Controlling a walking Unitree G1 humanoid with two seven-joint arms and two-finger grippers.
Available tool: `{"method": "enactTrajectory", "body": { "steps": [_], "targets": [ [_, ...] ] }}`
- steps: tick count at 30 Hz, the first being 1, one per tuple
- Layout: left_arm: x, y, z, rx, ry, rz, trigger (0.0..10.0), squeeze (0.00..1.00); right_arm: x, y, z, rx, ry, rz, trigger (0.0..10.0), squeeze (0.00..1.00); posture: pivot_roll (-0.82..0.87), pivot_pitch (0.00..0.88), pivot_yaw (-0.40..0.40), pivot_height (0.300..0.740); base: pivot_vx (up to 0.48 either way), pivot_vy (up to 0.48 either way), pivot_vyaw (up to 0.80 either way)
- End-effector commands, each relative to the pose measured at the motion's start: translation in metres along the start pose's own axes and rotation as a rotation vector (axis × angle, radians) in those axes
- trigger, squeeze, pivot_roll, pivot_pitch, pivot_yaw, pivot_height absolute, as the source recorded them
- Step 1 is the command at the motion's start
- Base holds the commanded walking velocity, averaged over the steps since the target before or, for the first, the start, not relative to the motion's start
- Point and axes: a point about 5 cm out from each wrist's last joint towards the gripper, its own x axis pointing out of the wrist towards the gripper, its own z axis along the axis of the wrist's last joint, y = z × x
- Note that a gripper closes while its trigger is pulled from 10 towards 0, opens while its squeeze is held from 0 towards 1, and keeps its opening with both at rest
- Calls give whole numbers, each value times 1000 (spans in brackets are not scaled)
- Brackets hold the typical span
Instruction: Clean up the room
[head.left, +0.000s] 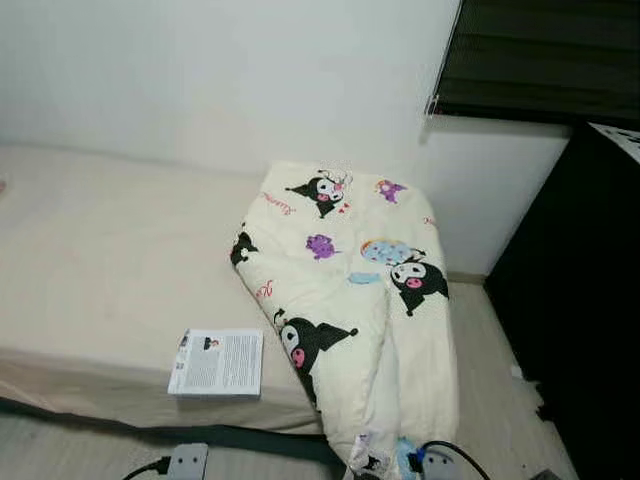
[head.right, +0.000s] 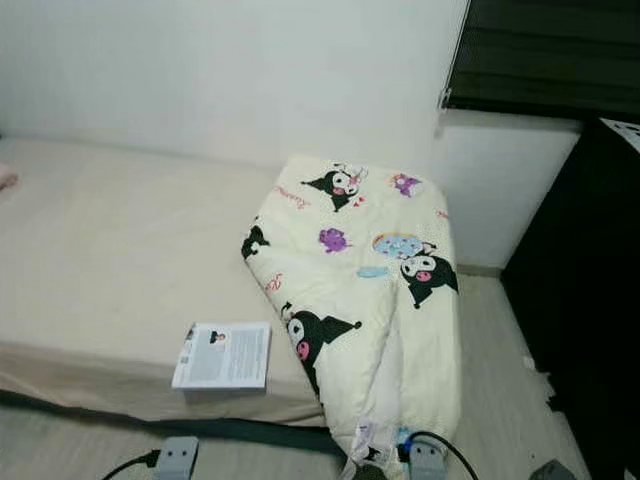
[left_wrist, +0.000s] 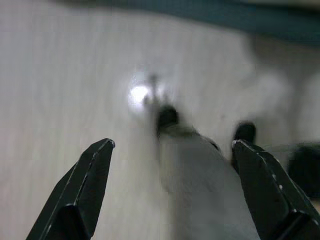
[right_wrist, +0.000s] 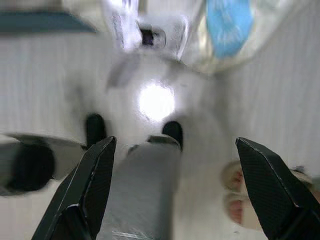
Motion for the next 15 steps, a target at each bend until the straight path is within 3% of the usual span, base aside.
{"method": "enactTrajectory", "body": {
  "steps": [1,4,7,15],
  "targets": [
    [2,3,22,-28,-85,2,10000,0,-2,-9,1,10,-8,-27,10000,0,-36,0,-62,740,480,0,0],
    [4,12,44,-71,-161,32,10000,0,-4,-25,13,29,-48,-46,10000,0,-36,0,-62,740,466,0,0],
    [4,16,51,-94,-181,61,10000,0,-6,-33,20,31,-69,-54,10000,0,-38,0,-59,740,200,0,0],
    [3,31,56,-154,-198,132,10000,0,-4,-29,41,25,-138,-27,10000,0,-39,0,-57,740,0,0,0]
  ]
}}
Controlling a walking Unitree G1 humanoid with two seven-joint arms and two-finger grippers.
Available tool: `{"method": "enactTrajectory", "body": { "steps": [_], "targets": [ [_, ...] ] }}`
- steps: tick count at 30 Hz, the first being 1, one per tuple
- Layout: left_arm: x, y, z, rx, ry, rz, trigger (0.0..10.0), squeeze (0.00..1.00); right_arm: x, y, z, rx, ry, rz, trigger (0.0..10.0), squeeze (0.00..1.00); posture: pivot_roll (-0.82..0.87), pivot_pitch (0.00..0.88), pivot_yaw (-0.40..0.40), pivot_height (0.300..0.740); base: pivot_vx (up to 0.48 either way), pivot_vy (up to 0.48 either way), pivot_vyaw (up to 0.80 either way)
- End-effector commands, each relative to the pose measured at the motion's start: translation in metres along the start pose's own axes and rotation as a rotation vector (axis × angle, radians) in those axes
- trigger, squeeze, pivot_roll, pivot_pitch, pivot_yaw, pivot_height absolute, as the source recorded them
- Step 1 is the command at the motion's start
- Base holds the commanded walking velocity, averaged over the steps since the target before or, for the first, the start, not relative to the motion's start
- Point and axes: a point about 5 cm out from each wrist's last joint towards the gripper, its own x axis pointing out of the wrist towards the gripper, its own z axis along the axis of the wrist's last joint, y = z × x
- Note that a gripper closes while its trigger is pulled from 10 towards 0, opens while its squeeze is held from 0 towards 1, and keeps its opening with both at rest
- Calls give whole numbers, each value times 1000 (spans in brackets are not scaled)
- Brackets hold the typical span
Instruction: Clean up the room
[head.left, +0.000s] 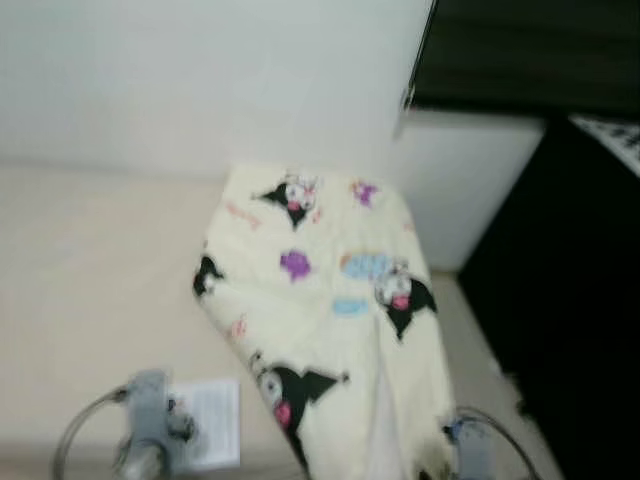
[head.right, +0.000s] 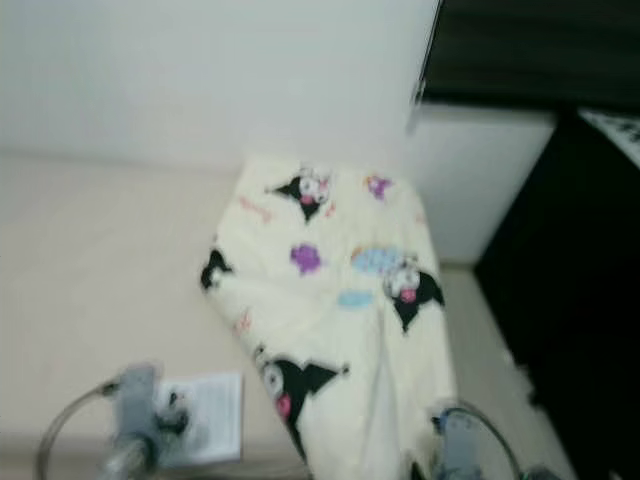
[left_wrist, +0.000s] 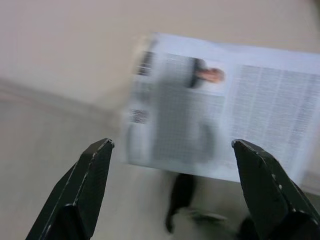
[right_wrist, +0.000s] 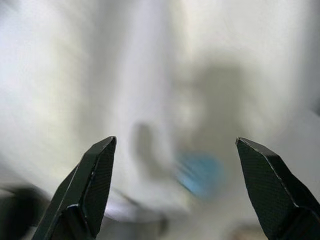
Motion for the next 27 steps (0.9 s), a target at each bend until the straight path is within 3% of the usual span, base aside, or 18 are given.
{"method": "enactTrajectory", "body": {
  "steps": [1,3,4,6,16,20,21,24,27],
  "targets": [
    [0,-5,0,-11,2,-9,10000,0,-6,-14,-12,19,31,-39,10000,0,-41,0,-55,740,0,0,0],
    [0,-1,-1,-25,3,0,10000,0,-4,-13,-3,26,-4,-30,10000,0,-42,0,-52,740,0,0,0],
    [0,5,-1,-59,3,18,10000,0,-2,-15,16,39,-73,-22,10000,0,-46,0,-50,740,0,0,0],
    [0,8,-1,-87,-2,28,10000,0,-1,-18,31,42,-121,-24,10000,0,-48,0,-49,740,0,0,0],
    [2,11,11,-217,-33,-11,10000,0,-4,-31,86,81,-273,-24,10000,0,-49,0,-47,740,0,0,0],
    [3,11,14,-305,-37,-52,10000,0,-9,-32,124,114,-395,21,10000,0,-49,0,-42,720,0,0,0],
    [3,12,12,-391,-23,-83,10000,0,-12,-30,141,115,-449,49,10000,0,-49,0,-41,710,0,0,0],
    [3,13,9,-486,-7,-121,10000,0,-16,-26,159,131,-514,92,10000,0,-48,0,-40,690,0,0,0],
    [2,13,7,-516,7,-138,10000,0,-19,-23,170,133,-553,124,10000,0,-47,0,-38,680,0,0,0]
  ]
}}
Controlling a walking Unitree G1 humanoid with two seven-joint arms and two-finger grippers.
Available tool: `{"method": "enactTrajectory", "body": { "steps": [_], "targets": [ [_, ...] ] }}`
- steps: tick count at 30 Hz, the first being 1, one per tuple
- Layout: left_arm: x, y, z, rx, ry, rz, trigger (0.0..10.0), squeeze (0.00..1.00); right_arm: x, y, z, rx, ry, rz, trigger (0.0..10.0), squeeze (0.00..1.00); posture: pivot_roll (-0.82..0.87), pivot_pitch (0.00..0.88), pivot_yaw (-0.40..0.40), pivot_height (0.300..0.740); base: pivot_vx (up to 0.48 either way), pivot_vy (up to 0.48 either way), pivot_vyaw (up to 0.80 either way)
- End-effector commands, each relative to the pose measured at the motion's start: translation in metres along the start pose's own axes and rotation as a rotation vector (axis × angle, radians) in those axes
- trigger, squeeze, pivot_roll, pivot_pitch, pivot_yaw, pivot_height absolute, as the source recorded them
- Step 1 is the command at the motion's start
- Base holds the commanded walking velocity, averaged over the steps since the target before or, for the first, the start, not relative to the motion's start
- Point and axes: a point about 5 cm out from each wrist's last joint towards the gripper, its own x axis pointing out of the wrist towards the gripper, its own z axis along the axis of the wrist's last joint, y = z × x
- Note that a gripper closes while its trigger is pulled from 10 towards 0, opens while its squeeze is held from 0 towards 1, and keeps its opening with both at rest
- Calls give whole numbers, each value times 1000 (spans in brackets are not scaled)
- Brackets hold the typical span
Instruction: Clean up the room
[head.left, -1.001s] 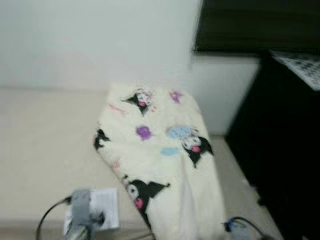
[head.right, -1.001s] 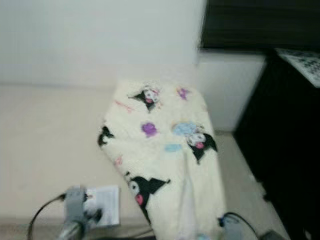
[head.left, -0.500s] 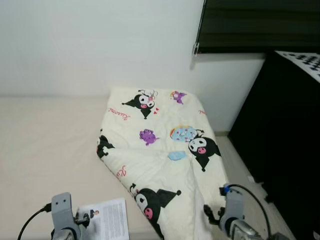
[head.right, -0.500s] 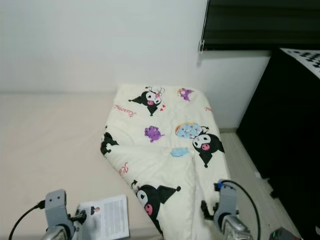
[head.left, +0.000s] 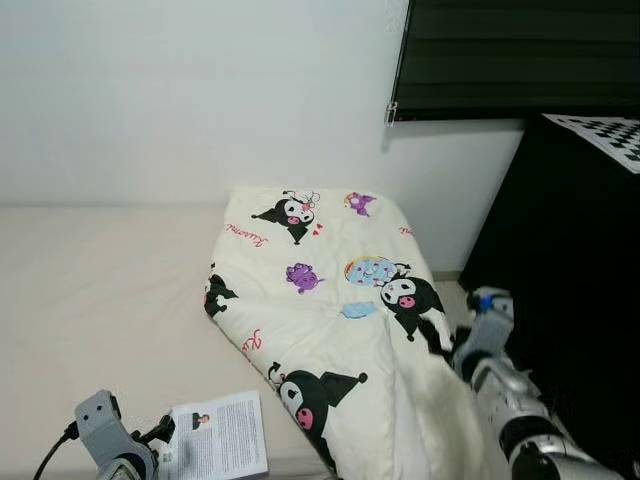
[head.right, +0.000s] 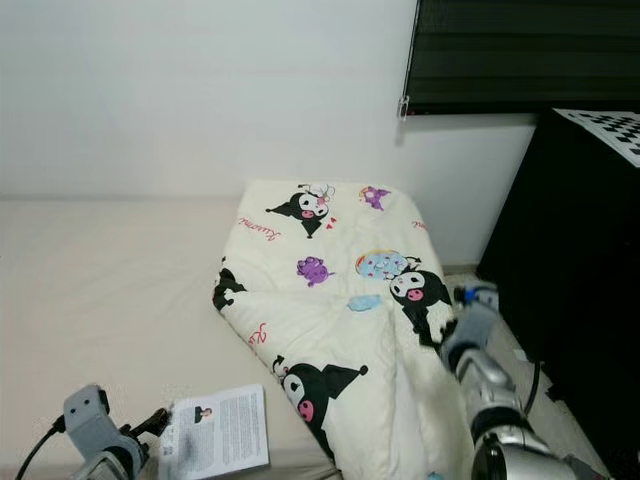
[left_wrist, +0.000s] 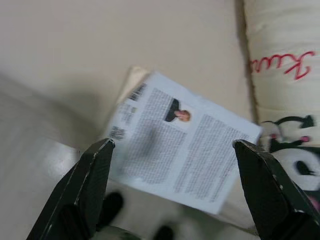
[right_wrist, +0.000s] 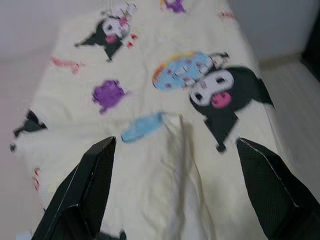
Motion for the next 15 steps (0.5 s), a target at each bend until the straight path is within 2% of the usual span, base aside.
{"method": "enactTrajectory", "body": {
  "steps": [1,3,4,6,7,12,15],
  "targets": [
    [-1,2,-2,-45,20,-21,10000,0,3,3,10,38,-45,29,10000,0,-49,0,-37,675,0,0,0],
    [-2,2,-5,-133,25,-64,10000,0,7,10,23,86,-94,80,10000,0,-51,0,-35,665,0,0,0],
    [-2,2,-5,-133,25,-64,10000,0,7,10,23,86,-94,80,10000,0,-51,0,-35,665,0,0,0],
    [-3,3,-6,-223,21,-80,10000,0,10,17,32,123,-127,125,10000,0,-49,0,-35,655,0,0,0],
    [-3,3,-6,-223,21,-80,10000,0,10,17,32,123,-127,125,10000,0,-49,0,-35,655,0,0,0],
    [-7,12,-15,-335,26,-66,10000,0,15,31,41,154,-157,217,10000,0,-49,0,-35,630,0,0,0],
    [-8,14,-16,-353,23,-66,10000,0,15,33,41,153,-154,226,10000,0,-46,0,-36,625,0,0,0]
  ]
}}
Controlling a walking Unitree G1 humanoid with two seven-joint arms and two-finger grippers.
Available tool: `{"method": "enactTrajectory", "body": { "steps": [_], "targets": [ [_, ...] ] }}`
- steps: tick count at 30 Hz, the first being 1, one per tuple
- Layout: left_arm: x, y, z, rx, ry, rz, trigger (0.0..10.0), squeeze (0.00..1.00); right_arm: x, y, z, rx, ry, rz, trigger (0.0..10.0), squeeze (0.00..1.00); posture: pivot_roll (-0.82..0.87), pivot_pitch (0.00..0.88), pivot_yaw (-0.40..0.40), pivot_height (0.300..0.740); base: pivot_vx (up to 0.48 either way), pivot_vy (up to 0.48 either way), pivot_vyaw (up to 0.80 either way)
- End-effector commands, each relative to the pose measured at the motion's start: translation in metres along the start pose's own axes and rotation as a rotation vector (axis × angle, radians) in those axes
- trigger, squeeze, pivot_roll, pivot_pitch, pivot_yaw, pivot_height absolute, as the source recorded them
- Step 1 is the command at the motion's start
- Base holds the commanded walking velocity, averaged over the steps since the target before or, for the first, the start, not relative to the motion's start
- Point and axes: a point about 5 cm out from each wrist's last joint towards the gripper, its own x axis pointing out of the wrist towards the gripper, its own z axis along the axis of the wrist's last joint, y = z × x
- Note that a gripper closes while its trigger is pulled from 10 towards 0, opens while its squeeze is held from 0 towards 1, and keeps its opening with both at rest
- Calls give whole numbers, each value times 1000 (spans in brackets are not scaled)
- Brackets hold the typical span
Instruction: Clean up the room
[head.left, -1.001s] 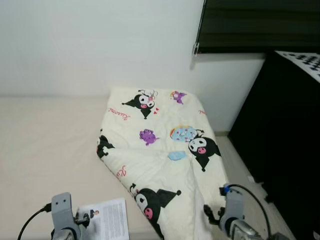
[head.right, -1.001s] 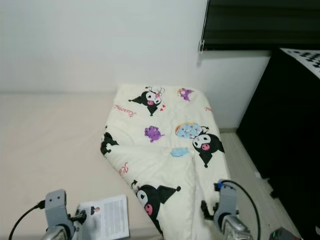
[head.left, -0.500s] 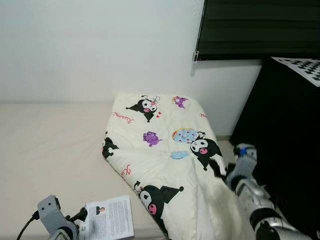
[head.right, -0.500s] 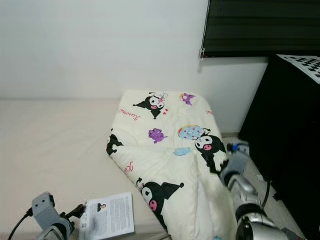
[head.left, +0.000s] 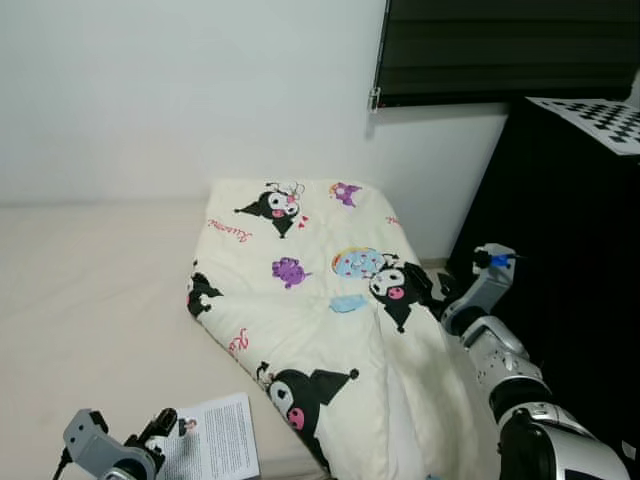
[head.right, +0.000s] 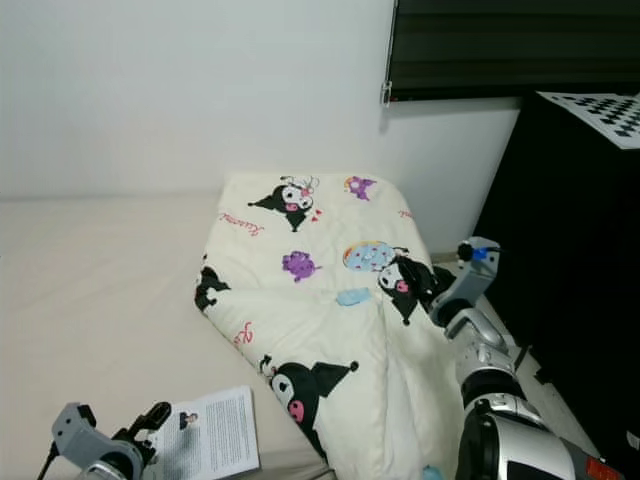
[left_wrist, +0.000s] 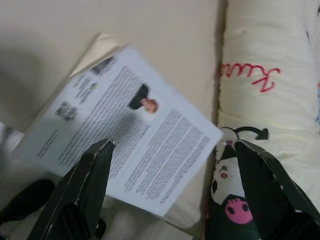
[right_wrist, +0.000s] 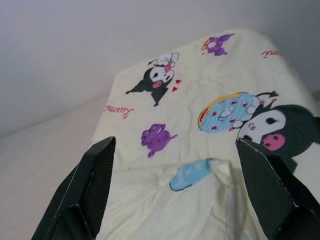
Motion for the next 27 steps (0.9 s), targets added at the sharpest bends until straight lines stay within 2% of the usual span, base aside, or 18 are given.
{"method": "enactTrajectory", "body": {
  "steps": [1,9,17,27],
  "targets": [
    [-4,7,-7,-50,11,9,10000,0,3,5,0,11,6,25,10000,0,-44,0,-38,620,0,0,0],
    [-9,16,-5,-123,-8,-31,10000,0,6,17,-9,15,34,100,10000,0,-38,0,-41,585,0,0,0],
    [-14,25,10,-207,-84,-55,10000,0,10,33,-16,11,57,187,10000,0,-27,0,-40,550,0,0,0],
    [-17,24,9,-296,-98,-133,10000,0,10,36,-17,0,67,210,10000,0,-31,0,-39,520,0,0,0]
  ]
}}
